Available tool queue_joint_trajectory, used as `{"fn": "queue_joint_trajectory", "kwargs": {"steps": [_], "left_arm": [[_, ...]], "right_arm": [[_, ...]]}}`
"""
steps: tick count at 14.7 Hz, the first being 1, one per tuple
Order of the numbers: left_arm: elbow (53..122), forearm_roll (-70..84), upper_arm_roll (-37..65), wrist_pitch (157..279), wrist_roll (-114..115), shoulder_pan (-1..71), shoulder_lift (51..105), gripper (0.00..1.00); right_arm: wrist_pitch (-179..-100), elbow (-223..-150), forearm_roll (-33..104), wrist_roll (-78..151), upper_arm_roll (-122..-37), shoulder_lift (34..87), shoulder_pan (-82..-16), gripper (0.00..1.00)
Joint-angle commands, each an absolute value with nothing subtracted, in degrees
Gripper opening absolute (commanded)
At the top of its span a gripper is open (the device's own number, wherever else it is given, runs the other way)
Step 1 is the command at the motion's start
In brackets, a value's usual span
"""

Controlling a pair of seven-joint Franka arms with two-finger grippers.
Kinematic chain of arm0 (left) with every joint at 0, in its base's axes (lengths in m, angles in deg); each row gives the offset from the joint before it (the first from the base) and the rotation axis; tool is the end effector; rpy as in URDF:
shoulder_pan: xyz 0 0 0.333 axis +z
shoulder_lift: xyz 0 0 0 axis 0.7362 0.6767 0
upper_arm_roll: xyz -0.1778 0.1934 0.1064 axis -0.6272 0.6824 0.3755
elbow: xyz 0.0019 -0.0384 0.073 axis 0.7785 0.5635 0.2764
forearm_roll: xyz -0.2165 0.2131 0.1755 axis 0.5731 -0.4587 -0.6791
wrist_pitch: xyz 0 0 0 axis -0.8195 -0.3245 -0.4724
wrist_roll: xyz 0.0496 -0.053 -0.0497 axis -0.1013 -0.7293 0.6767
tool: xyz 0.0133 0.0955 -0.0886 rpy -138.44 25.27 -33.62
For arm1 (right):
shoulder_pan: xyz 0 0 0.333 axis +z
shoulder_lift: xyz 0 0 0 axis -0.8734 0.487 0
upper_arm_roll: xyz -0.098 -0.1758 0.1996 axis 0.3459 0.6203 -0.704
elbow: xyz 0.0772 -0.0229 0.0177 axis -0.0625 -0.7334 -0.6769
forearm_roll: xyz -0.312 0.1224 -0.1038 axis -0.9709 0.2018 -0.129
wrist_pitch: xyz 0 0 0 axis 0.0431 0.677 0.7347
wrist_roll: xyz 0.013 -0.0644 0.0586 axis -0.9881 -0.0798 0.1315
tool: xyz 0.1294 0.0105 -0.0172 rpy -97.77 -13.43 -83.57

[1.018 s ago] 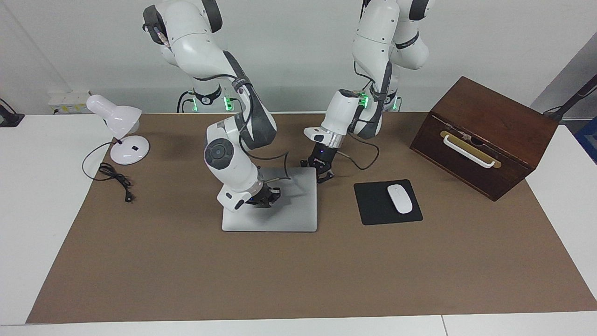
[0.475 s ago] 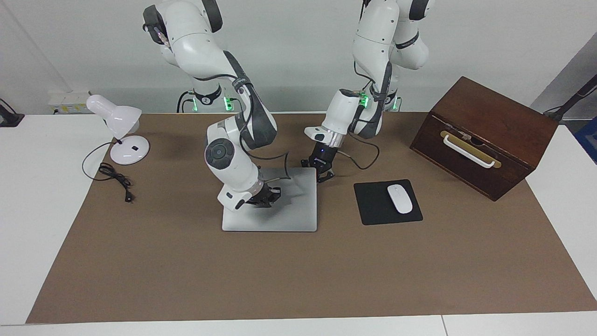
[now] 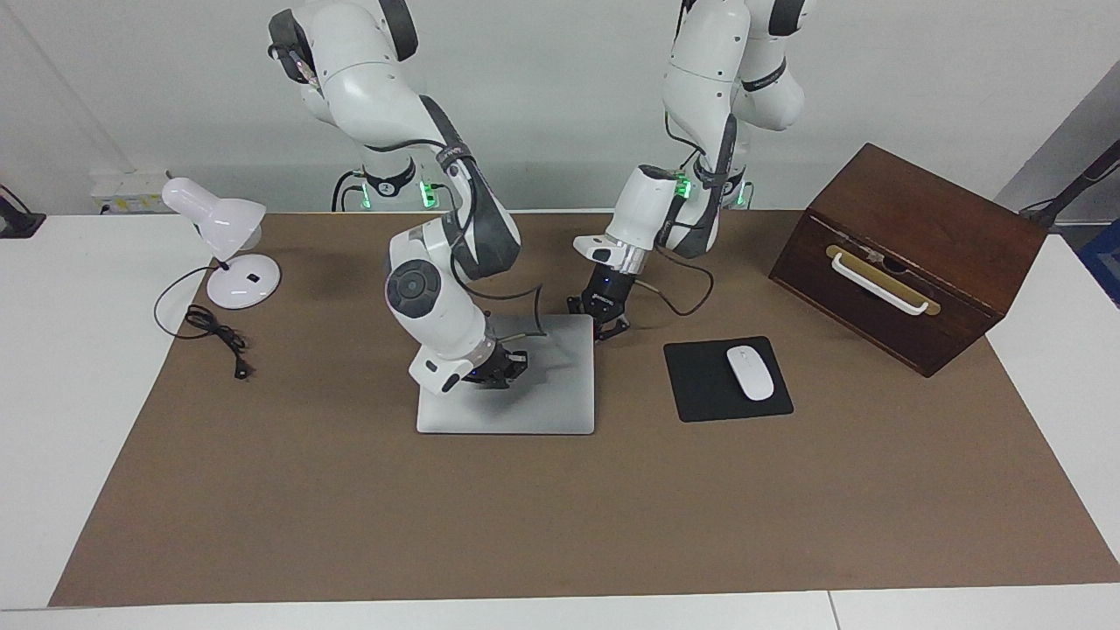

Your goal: Close laptop with both arms

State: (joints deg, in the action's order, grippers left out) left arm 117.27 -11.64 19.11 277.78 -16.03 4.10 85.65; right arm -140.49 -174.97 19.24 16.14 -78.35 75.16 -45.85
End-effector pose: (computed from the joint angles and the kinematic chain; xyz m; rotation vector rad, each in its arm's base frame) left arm 0.4028 -0.3388 0.2564 2.5970 -0.8561 0.9714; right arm 0.5821 0.2356 0.2967 -2.8926 -0.0125 0.1946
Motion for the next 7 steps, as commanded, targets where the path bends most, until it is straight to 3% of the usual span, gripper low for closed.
{"fn": "queue_joint_trajectory", "kwargs": {"steps": [1,7], "left_arm": [[121.83,-11.61,20.16,275.44,-16.94,3.03,87.46,0.0],[122.44,-11.61,20.16,275.62,-17.2,2.32,87.37,0.0]], "right_arm": [[-141.23,-177.43,19.88,14.47,-78.36,74.25,-45.12,0.0],[-140.88,-177.25,19.7,13.85,-78.28,74.17,-45.04,0.0]]}}
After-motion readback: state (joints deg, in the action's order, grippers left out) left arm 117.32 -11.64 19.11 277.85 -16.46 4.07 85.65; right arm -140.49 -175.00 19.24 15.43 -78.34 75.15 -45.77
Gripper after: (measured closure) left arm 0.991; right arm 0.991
